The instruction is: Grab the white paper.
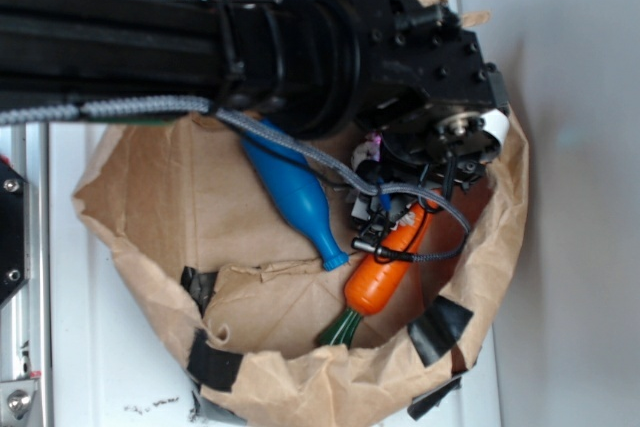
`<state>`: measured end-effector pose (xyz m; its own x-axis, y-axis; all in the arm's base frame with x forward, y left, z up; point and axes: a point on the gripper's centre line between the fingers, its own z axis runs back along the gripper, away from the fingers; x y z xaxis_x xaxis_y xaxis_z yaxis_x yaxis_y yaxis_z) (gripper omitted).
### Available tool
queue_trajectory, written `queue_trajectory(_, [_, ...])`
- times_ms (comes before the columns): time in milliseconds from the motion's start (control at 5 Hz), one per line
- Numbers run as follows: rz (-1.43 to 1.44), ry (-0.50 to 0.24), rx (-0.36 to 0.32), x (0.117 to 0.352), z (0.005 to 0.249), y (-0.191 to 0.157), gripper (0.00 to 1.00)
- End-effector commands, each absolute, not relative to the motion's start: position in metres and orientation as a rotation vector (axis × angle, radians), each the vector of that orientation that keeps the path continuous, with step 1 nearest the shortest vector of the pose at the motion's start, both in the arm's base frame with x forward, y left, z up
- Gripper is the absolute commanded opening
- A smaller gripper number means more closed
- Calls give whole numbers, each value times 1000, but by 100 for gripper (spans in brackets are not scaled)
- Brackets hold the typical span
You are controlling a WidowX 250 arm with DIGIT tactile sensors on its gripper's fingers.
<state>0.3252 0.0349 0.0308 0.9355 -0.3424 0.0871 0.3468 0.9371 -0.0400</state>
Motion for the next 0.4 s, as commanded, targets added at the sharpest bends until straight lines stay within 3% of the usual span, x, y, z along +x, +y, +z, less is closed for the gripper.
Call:
queue_trajectory(0, [-380, -185, -117, 313, 116, 29, 0])
queue_trajectory(200, [-408, -197, -156, 292, 143, 30, 0])
